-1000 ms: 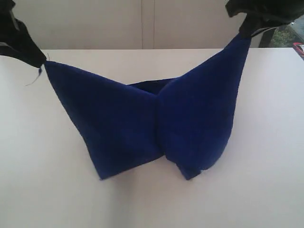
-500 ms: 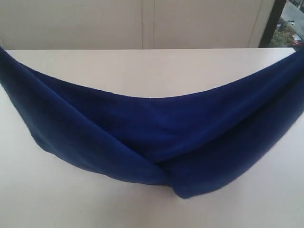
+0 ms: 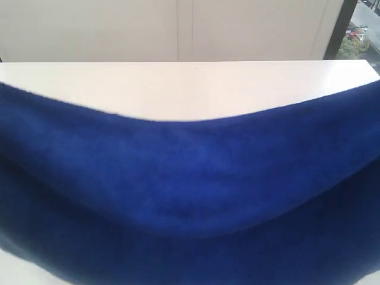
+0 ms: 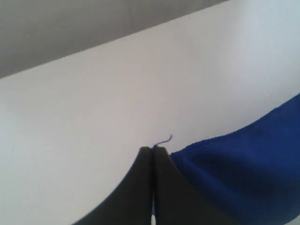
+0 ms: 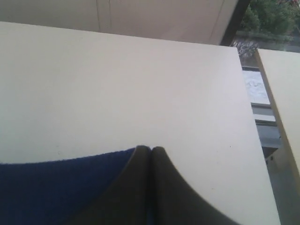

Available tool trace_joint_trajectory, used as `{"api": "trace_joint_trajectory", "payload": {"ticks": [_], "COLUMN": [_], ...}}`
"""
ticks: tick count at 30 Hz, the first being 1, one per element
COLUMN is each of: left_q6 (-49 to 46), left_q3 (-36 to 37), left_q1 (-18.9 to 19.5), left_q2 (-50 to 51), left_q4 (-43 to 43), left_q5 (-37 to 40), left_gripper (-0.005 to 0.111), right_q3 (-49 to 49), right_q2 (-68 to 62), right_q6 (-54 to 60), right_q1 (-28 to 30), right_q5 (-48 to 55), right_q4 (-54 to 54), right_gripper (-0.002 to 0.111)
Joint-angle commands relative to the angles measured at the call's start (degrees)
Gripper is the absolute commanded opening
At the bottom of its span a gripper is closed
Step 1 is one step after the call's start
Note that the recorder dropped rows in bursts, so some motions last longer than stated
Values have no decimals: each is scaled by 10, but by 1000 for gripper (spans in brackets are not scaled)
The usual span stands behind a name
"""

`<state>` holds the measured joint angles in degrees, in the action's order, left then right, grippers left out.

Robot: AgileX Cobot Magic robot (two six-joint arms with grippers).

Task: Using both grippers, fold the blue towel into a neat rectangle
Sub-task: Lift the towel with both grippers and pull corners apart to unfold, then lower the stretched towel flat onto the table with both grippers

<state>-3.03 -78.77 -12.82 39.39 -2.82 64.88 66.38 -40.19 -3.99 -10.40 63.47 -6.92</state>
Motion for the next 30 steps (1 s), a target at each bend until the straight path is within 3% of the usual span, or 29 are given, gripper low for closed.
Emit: {"api": "trace_joint_trajectory", "payload": {"ticks": [1, 5, 9, 15, 25, 30], "left_q6": [18, 30, 35, 51, 51, 58], "left_q3": [78, 165, 234, 261, 260, 260], "left_q1": [1, 1, 1, 1, 4, 45], "left_q2": [47, 119, 215, 355, 541, 579], "left_q4": [3, 3, 7, 22, 34, 5], "left_q5": [51, -66, -212, -462, -686, -751], "left_gripper": [0, 0, 0, 0, 0, 0], "right_q3": [-36, -73, -92, -91, -47, -10], "right_q2": [-67, -157, -266, -409, -579, -626], "right_q6": [-13, -15, -72, -180, -234, -235], "right_q1": [2, 2, 2, 2, 38, 71], "right_q5": [-52, -140, -228, -348, -435, -446], "right_q4": [-8, -14, -95, -220, -235, -235], "right_gripper": [0, 0, 0, 0, 0, 0]}}
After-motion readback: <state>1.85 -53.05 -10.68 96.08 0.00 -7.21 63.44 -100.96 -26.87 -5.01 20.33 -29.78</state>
